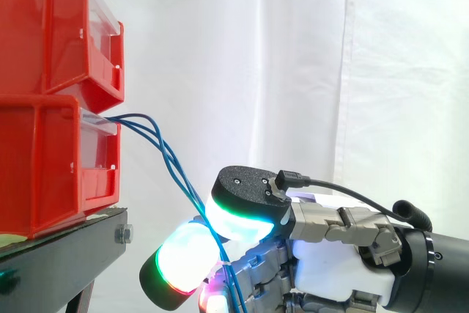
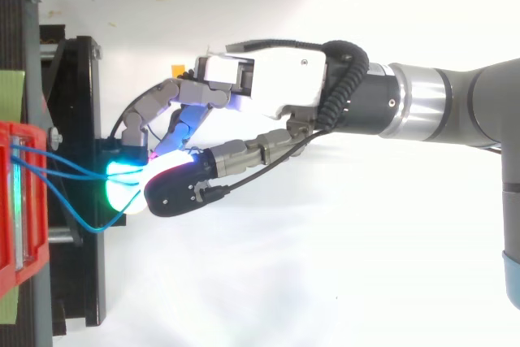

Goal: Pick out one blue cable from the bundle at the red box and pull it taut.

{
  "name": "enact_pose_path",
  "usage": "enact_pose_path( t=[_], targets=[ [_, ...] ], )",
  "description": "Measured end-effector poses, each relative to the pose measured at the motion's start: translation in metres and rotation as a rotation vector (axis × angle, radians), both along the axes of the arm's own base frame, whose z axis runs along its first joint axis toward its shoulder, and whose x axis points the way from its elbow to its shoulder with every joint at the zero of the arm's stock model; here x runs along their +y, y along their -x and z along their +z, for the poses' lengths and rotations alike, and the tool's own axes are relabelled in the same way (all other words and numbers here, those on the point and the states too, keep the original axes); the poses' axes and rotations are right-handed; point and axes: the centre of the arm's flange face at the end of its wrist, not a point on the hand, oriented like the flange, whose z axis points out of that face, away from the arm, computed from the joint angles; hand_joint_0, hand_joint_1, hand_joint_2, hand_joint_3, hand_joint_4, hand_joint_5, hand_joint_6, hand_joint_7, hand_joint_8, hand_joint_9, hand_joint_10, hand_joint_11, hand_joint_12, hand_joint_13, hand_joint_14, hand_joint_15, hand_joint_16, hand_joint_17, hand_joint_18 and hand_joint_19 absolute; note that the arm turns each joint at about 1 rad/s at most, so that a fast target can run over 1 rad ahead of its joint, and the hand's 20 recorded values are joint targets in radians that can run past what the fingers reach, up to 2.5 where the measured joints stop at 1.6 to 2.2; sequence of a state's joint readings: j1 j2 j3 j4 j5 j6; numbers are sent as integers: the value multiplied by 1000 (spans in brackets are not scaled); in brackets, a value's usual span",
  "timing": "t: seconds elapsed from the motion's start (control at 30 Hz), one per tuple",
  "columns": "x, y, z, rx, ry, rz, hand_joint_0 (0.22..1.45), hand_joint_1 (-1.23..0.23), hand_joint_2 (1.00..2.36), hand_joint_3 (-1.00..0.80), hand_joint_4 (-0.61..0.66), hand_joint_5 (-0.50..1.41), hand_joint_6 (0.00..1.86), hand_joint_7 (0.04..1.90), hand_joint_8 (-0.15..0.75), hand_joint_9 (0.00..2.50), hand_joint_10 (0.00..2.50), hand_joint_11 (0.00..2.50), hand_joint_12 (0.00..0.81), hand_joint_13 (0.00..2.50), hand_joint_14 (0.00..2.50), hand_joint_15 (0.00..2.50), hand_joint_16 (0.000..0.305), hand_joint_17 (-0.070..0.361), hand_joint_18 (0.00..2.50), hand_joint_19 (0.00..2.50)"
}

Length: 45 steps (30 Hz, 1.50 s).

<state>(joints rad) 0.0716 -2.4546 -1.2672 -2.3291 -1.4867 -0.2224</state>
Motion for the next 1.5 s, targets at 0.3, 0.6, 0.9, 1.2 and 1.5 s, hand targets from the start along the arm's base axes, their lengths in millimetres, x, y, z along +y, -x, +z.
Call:
enact_pose_path(
  t=[0.3, 0.6, 0.9, 1.2, 1.5],
  targets=[
    [-3, -3, 6, -10, -16, 1, 617, -649, 1016, -53, 77, -151, 944, 850, 325, 1048, 15, 632, 403, 1019, 20, 516, 59, 132, 875, 605],
    [-11, -7, 22, 34, -34, 23, 635, -692, 1019, -66, 19, -157, 953, 881, 308, 1046, 19, 657, 385, 1018, 19, 538, 55, 123, 872, 621],
    [-15, 1, 55, 116, -27, 31, 644, -715, 1019, -87, -4, -156, 966, 870, 303, 1067, 19, 687, 379, 1024, 19, 547, 53, 120, 876, 624],
    [-15, 14, 95, 168, -27, 4, 675, -745, 1020, -152, -36, -156, 967, 915, 296, 1085, 20, 713, 368, 1025, 22, 555, 50, 114, 872, 628],
    [-18, 29, 101, 289, -29, -35, 703, -756, 1016, -237, -45, -155, 963, 936, 294, 1085, 20, 716, 366, 1034, 22, 561, 50, 113, 880, 618]
  ],
)
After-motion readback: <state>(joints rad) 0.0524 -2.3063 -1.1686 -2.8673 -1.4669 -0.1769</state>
